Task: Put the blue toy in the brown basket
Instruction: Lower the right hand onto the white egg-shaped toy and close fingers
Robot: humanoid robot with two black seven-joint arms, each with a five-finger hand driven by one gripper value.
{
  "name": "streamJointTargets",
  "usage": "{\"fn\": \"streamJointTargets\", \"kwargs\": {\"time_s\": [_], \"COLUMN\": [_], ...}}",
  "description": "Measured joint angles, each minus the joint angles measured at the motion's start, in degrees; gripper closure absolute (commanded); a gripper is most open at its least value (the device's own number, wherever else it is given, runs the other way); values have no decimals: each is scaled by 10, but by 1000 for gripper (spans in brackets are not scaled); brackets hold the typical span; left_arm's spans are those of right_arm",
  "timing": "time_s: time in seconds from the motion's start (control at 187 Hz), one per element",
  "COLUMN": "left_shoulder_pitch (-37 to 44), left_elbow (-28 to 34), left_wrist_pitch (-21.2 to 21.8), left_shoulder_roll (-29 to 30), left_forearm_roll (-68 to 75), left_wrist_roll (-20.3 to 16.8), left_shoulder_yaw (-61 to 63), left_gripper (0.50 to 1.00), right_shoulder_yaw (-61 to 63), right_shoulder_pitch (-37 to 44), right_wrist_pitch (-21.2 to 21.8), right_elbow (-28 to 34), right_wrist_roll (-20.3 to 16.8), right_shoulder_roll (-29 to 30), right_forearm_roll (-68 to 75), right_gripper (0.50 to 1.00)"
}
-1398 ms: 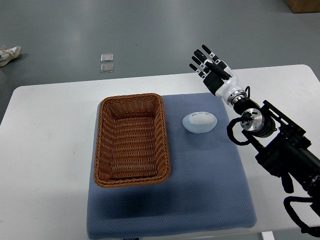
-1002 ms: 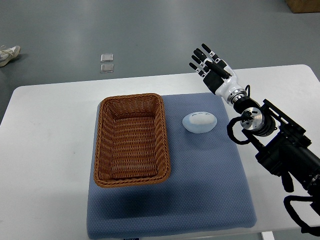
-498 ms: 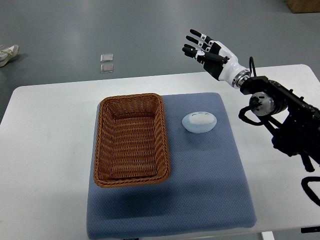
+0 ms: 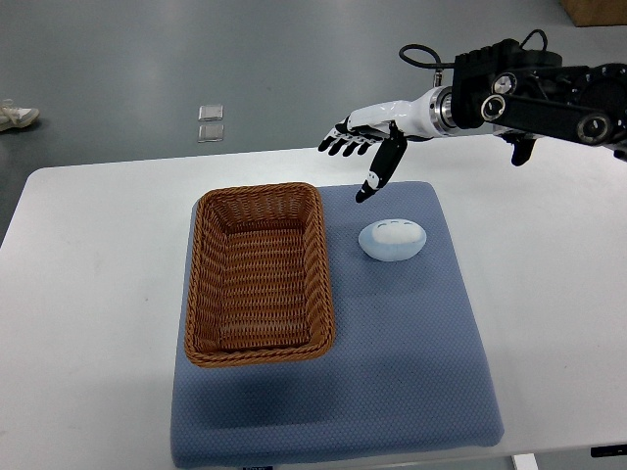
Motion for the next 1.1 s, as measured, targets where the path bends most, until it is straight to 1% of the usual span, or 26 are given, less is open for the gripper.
{"fn": "streamJointTargets", "kwargs": {"time_s": [0.096, 0.214, 0.418, 0.734, 0.964, 1.098], "left_shoulder_pitch": [0, 0, 0, 0, 0, 0], "left_elbow": [1, 1, 1, 1, 2, 2], "left_wrist_pitch": [0, 0, 0, 0, 0, 0], "left_shoulder_roll": [0, 0, 0, 0, 0, 0], "left_forearm_roll": [-1, -1, -1, -1, -2, -2], "left_wrist_roll": [0, 0, 0, 0, 0, 0], "left_shoulder_yaw": [0, -1, 0, -1, -1, -1], "left_gripper": [500, 500, 500, 500, 500, 500], "right_shoulder_yaw": [-61, -84, -91, -94, -99, -99], "right_shoulder_pitch": [49, 59, 19, -20, -60, -74], "right_wrist_pitch": [0, -16, -50, -58, -81, -93], "right_elbow": [26, 35, 36, 28, 11, 9], "right_wrist_roll": [-26, -36, -37, -38, -39, -39], "right_shoulder_roll": [18, 33, 38, 43, 42, 41], "right_forearm_roll": [-1, -1, -32, -74, -100, -110], "right_gripper": [597, 599, 599, 599, 599, 626]}}
